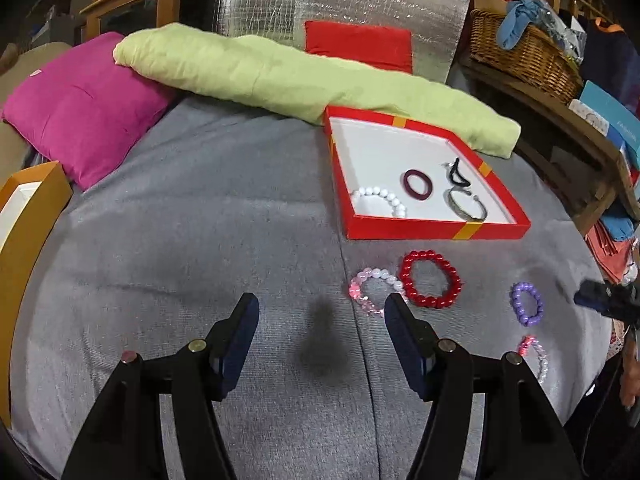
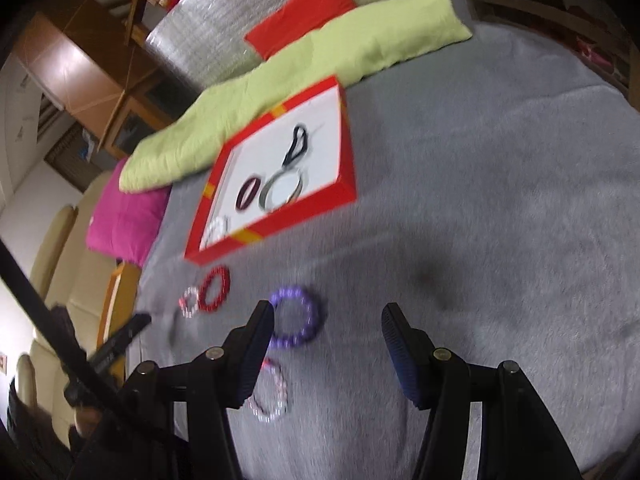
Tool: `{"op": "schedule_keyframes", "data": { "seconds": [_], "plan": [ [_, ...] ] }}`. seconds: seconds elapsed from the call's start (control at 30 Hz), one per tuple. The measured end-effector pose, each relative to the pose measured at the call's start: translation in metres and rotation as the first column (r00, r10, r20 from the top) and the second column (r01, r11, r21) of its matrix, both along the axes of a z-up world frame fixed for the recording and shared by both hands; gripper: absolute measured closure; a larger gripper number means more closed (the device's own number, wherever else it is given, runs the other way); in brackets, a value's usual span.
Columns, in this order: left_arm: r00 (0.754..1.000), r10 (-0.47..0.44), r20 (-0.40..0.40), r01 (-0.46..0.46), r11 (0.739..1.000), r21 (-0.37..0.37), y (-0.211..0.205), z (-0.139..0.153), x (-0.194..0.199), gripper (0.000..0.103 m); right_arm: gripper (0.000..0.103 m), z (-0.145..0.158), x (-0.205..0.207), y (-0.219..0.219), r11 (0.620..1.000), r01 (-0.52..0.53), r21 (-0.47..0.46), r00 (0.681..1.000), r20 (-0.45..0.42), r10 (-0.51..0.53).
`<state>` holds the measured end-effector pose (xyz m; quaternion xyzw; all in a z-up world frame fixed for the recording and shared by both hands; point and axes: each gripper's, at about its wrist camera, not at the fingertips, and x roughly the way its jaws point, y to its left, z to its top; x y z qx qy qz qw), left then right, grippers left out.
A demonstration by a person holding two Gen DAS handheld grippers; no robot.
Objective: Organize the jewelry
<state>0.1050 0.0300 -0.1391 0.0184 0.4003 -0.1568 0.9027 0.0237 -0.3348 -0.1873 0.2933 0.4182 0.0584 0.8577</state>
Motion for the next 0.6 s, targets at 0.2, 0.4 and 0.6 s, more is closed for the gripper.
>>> {"op": "schedule_keyframes", "data": {
  "seconds": [0.2,0.4,0.6],
  "plan": [
    [1.000,-0.014,-0.022,0.015,1.000,0.019,-0.008,-0.008,0.007,0.037,0.043,-0.010,-0.008,0.044,0.980,-0.192,-0.058,0.981,-0.032,0.190],
    [0.999,-0.002,-0.047,0.005,0.999,0.049,-0.010,-0.015,0.012,0.037,0.043,-0.016,-0.011,0.087,0.933,-0.322,-0.161,0.947,-0.059,0.317],
    [0.998,-0.007,-0.059,0.011,0.998,0.056,-0.014,-0.018,0.016,0.037,0.040,-0.020,-0.015,0.118,0.878,-0.369,-0.306,0.928,-0.068,0.366]
  ]
}}
